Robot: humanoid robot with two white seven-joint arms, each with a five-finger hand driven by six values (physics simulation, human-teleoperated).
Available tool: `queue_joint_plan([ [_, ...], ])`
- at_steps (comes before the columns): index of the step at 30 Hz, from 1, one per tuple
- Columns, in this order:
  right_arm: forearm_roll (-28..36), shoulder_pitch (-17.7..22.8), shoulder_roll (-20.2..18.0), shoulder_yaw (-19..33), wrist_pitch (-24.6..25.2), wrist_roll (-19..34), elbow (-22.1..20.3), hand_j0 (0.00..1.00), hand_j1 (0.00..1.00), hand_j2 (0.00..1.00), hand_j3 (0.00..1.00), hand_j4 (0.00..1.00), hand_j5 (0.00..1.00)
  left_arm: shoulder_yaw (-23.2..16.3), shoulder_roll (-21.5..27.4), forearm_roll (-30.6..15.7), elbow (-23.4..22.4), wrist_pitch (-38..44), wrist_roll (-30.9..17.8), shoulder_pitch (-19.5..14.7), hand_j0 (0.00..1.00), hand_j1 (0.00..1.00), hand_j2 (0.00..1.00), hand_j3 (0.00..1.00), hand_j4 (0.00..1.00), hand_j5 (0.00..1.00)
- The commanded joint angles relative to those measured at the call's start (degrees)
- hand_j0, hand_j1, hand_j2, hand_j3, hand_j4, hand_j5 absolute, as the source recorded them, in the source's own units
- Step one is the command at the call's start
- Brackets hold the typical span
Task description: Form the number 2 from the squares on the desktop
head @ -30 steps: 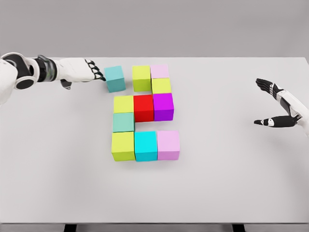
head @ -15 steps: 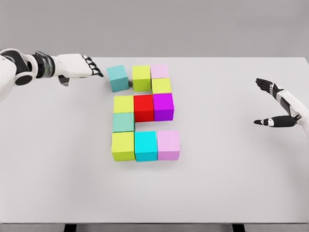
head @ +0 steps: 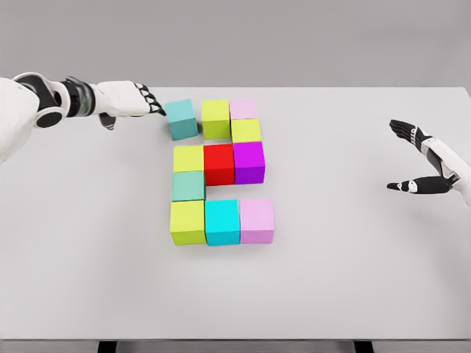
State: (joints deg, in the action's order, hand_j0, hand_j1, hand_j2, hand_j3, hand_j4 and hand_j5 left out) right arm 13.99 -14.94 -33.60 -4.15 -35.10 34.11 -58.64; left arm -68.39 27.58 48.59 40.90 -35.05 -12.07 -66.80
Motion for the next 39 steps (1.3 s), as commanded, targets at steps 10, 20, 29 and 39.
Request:
queue_joint_plan([
  [10,0.5,0.1,-0.1,0.1,0.1,0.0,0.0,1.00,1.00,1.00,1.00,1.00,1.00,0.7,-0.3,-0.2,-0.8,0.1,0.0,-0.4,1.00,1.00,1.00,1.00,1.00,1.00],
  [20,0.5,0.1,-0.1,0.1,0.1,0.0,0.0,1.00,1.00,1.00,1.00,1.00,1.00,3.7,1.2,-2.2,0.0,0.1,0.0,-0.7,1.00,1.00,1.00,1.00,1.00,1.00],
  [29,0.5,0.1,-0.2,0.1,0.1,0.0,0.0,1.00,1.00,1.00,1.00,1.00,1.00,5.3,15.3,-11.3,8.1,0.1,0.1,3.8,1.00,1.00,1.00,1.00,1.00,1.00],
  [39,0.5,0.1,-0.1,0.1,0.1,0.0,0.0,1.00,1.00,1.00,1.00,1.00,1.00,5.5,18.6,-11.3,7.5,0.1,0.2,5.3,1.00,1.00,1.00,1.00,1.00,1.00],
])
